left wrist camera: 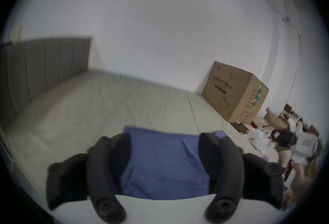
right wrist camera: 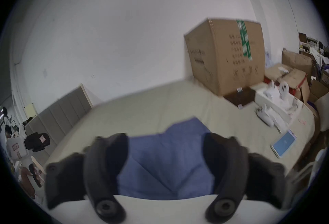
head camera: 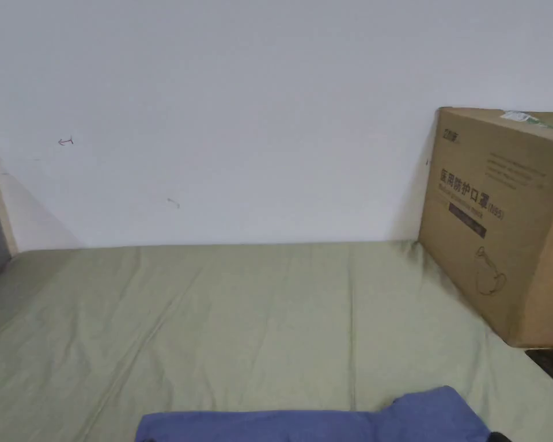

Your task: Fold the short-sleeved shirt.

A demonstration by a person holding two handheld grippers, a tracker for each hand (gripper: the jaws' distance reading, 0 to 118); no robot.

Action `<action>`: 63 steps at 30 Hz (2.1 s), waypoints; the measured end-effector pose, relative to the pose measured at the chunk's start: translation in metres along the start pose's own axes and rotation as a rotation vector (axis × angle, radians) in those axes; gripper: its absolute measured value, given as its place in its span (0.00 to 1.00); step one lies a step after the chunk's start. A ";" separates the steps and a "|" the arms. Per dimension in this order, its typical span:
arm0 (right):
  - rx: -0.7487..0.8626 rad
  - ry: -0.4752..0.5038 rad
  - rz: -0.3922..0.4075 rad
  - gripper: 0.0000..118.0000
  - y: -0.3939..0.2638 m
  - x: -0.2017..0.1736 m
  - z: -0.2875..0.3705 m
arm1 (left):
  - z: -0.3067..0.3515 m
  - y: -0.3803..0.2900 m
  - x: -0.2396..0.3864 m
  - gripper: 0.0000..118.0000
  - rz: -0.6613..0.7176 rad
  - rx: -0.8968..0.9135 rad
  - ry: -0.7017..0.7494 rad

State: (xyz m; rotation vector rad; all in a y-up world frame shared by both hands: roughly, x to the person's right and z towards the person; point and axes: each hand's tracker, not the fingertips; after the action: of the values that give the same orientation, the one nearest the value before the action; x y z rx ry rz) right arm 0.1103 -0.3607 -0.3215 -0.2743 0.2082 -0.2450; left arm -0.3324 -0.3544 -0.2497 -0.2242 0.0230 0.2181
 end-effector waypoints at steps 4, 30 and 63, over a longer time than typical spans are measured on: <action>0.060 -0.005 0.007 0.03 0.013 -0.020 -0.019 | -0.015 0.025 0.012 0.00 -0.071 0.031 0.030; -0.280 0.020 -0.082 0.02 -0.018 0.011 -0.119 | -0.376 -0.076 -0.145 0.97 -0.021 -0.899 0.091; -0.895 -0.094 0.035 0.00 -0.024 0.127 -0.343 | -0.254 -0.006 -0.105 0.02 -0.009 -0.653 0.040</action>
State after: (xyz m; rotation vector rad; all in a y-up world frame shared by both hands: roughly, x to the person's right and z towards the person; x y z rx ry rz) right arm 0.1453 -0.4998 -0.6587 -1.1658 0.2198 -0.0892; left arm -0.4333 -0.4390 -0.4915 -0.8792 -0.0102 0.2072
